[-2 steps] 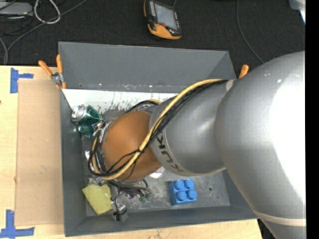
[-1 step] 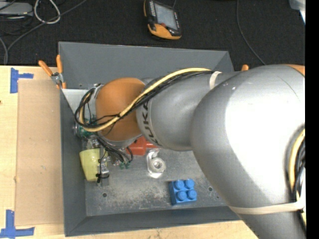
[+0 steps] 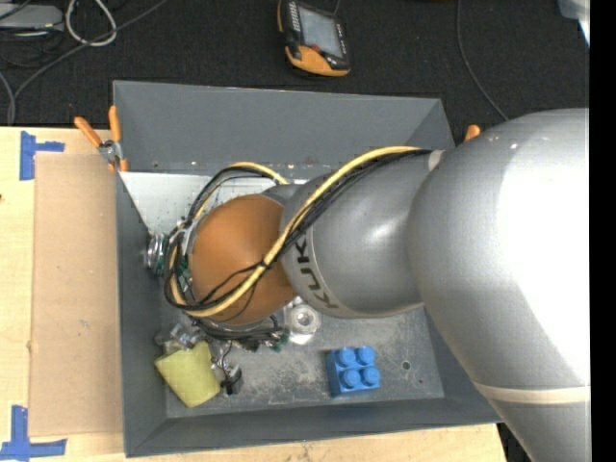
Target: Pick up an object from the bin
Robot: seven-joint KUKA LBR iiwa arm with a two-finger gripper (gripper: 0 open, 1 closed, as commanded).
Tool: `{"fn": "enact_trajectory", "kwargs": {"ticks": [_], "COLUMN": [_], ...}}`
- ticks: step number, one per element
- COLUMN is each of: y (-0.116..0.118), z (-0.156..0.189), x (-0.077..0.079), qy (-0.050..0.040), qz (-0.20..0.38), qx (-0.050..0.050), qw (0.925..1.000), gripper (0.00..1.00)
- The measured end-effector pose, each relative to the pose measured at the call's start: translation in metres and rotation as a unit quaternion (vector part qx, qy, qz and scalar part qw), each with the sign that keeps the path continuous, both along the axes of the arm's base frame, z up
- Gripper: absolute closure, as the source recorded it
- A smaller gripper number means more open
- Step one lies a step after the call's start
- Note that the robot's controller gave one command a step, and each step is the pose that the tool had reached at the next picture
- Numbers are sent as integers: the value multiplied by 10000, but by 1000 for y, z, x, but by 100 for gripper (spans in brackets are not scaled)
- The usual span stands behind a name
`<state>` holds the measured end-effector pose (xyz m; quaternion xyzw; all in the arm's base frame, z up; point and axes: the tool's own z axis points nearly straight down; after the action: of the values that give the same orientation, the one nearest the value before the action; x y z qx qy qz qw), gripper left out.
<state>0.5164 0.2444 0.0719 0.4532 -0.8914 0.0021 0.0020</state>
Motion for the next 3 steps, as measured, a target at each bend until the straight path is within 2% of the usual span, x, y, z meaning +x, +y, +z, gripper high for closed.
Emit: {"fn": "enact_trajectory", "kwargs": {"ticks": [2, 3], "y": [0, 0], "z": [5, 34], "x": [-1, -4], "qy": [10, 59], "qz": [-26, -24], "qx": [7, -11], "qw": [10000, 10000], "gripper": [100, 100]}}
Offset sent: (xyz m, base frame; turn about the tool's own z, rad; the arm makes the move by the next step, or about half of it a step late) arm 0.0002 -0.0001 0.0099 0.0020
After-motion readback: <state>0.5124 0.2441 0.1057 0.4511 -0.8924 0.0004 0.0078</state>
